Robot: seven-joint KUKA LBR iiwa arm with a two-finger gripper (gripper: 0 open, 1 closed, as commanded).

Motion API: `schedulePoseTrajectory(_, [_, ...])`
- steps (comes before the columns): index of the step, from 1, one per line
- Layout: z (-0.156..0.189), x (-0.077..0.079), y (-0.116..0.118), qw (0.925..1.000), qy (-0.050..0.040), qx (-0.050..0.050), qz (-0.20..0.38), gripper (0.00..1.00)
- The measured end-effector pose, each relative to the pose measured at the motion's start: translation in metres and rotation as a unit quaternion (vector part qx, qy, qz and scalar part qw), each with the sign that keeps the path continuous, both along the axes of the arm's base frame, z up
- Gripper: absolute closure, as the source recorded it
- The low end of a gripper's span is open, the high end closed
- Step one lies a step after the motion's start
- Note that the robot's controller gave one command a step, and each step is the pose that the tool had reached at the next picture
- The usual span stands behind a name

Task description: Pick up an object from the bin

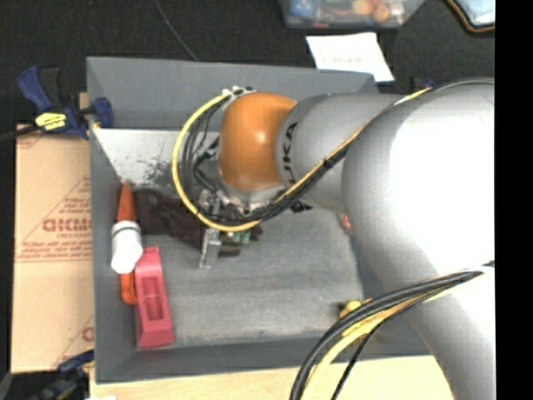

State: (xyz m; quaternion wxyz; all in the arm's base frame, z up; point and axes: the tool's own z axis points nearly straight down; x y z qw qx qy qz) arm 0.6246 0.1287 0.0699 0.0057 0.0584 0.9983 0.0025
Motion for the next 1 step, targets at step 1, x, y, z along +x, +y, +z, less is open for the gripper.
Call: schedulePoseTrajectory(1, [0.0019,0.0088,-0.018,1.0,-0.0075,-0.001,0.005,0.0])
